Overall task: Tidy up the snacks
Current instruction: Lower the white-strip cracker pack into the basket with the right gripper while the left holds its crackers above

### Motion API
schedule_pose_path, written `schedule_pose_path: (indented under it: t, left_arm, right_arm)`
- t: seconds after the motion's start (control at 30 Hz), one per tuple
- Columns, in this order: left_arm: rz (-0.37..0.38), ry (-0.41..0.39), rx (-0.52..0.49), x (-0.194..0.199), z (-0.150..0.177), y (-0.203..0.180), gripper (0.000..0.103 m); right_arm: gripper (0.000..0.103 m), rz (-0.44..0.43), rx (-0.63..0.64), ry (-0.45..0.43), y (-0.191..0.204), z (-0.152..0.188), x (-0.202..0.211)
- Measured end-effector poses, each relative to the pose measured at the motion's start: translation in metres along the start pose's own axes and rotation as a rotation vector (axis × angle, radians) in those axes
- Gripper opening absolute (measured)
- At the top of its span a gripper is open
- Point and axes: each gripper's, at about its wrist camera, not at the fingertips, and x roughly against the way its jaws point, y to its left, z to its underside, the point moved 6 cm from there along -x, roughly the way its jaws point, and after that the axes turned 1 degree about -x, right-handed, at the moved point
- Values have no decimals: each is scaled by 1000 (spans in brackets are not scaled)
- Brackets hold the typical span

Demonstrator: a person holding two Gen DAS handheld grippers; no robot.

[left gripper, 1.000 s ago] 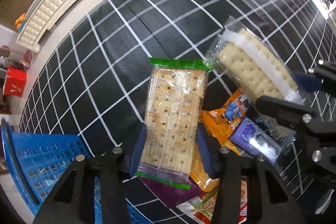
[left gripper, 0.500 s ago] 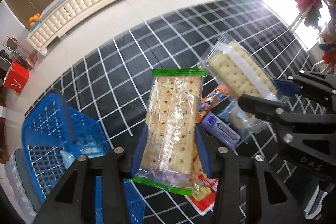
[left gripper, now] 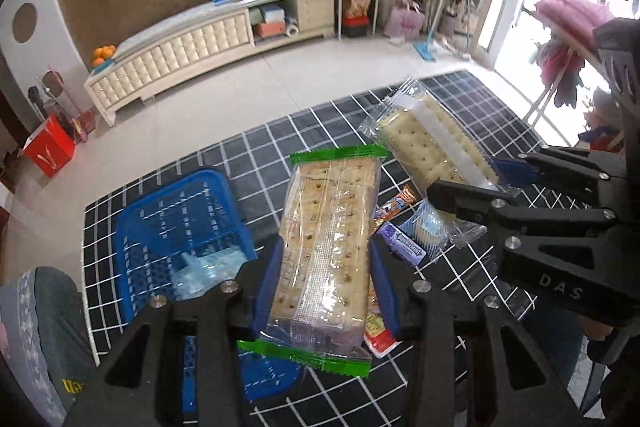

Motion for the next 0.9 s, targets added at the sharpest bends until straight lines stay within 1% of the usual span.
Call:
schedule_pose_path:
  t: [0.17,0.43,0.63,0.8,0.9]
  left_arm:
    - [-23,-45,52,32,14,35,40]
    - [-74,-63,139,55,44,93,40]
    - [-102,-62,191,57,64,129,40]
    - [-121,-48,220,45,81,160,40]
    - [-115,-42,254,37,90,179,40]
  right_arm:
    - [41,-27,49,-19,32,-8,1]
    - [41,-85,117,-7,84,-17,-16]
    - [41,-99,156,32,113,-17,-39]
    - [41,-93,181,78,129,-18,-69]
    - [41,-95,182,116,135,-15,-91]
